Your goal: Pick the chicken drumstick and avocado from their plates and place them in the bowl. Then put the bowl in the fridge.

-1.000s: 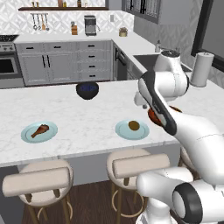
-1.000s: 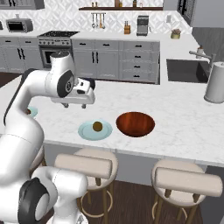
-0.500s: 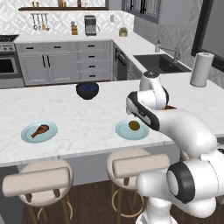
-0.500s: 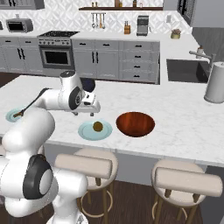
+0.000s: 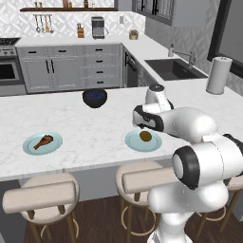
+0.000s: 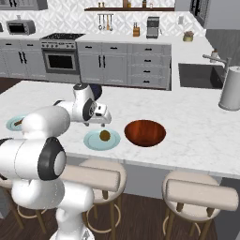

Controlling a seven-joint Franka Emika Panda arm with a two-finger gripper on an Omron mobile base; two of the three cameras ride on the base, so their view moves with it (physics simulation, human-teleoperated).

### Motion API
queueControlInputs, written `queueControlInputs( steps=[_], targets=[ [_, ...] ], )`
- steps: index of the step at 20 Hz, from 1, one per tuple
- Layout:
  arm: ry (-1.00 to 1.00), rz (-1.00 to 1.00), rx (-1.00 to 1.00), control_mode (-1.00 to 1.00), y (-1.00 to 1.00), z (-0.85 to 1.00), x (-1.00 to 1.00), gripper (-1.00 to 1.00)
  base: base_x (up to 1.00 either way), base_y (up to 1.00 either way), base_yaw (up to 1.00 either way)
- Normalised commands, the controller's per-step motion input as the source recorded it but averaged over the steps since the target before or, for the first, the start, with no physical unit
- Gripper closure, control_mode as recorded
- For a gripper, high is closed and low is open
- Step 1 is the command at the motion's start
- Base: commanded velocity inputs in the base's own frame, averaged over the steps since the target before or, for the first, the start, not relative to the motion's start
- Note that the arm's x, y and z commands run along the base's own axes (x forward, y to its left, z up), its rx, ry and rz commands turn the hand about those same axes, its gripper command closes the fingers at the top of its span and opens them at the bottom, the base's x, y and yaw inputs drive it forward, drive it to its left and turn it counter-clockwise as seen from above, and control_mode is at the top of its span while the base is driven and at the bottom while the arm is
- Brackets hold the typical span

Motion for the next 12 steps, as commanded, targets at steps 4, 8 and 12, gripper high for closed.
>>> queueControlInputs(
  steps=[4, 8, 12],
  targets=[
    [0.00, 0.05, 0.00, -1.00, -0.07, -0.49, 0.02, -1.00, 0.00, 0.00, 0.00],
    [0.00, 0.07, 0.00, -1.00, -0.04, -0.46, 0.00, -1.00, 0.00, 0.00, 0.00],
    [0.04, 0.08, 0.00, -1.00, -0.07, -0.31, 0.20, -1.00, 0.00, 0.00, 0.00]
  ],
)
